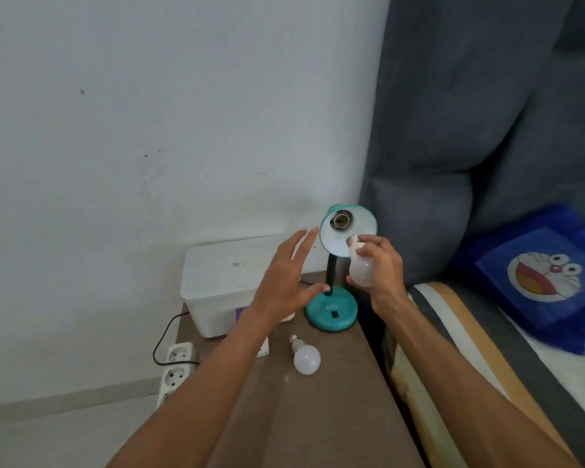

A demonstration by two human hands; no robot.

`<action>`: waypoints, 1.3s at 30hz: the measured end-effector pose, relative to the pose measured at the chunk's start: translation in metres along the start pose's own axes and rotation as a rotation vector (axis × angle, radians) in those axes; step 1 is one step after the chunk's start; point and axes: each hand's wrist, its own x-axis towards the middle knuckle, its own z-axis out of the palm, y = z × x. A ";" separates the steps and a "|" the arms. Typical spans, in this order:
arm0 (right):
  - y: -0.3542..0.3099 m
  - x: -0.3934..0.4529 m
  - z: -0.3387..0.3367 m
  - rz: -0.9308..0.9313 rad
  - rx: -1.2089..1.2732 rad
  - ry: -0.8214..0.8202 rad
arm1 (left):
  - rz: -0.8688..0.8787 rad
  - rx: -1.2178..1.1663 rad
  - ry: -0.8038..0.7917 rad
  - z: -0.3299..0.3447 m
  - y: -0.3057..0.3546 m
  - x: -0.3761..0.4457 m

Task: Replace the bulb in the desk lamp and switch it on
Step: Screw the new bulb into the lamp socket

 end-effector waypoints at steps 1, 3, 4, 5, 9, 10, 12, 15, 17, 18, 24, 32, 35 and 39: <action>-0.007 0.005 -0.001 -0.016 -0.036 -0.003 | -0.008 -0.019 -0.056 0.001 0.003 0.013; -0.015 0.012 -0.003 -0.072 -0.181 -0.011 | -0.027 -0.056 -0.136 0.004 0.006 0.036; -0.018 0.014 -0.003 -0.106 -0.267 -0.010 | -0.035 -0.071 -0.163 0.006 0.007 0.045; -0.018 0.017 -0.003 -0.143 -0.340 0.000 | -0.039 -0.080 -0.182 0.008 0.007 0.054; -0.010 0.029 -0.001 -0.345 -0.489 0.041 | -0.011 -0.093 -0.201 0.019 -0.002 0.076; -0.007 0.031 0.000 -0.400 -0.525 0.038 | -0.003 -0.096 -0.196 0.022 -0.005 0.079; 0.000 0.035 0.002 -0.478 -0.589 0.019 | 0.016 -0.099 -0.183 0.027 -0.008 0.084; 0.004 0.038 0.005 -0.486 -0.636 -0.031 | 0.049 -0.114 -0.148 0.031 -0.009 0.087; 0.006 0.042 0.006 -0.469 -0.688 -0.063 | 0.055 -0.116 -0.118 0.033 -0.009 0.087; 0.008 0.044 0.007 -0.478 -0.711 -0.067 | 0.057 -0.117 -0.110 0.033 -0.010 0.088; 0.015 0.052 0.012 -0.494 -0.826 0.028 | 0.082 -0.106 -0.097 0.033 -0.014 0.087; 0.026 0.043 0.013 -0.651 -0.941 0.111 | 0.071 -0.151 -0.122 0.027 -0.014 0.085; 0.028 0.043 0.010 -0.660 -0.964 0.075 | 0.069 -0.176 -0.123 0.024 -0.013 0.085; 0.028 0.039 0.006 -0.649 -0.988 0.095 | 0.071 -0.196 -0.126 0.024 -0.013 0.085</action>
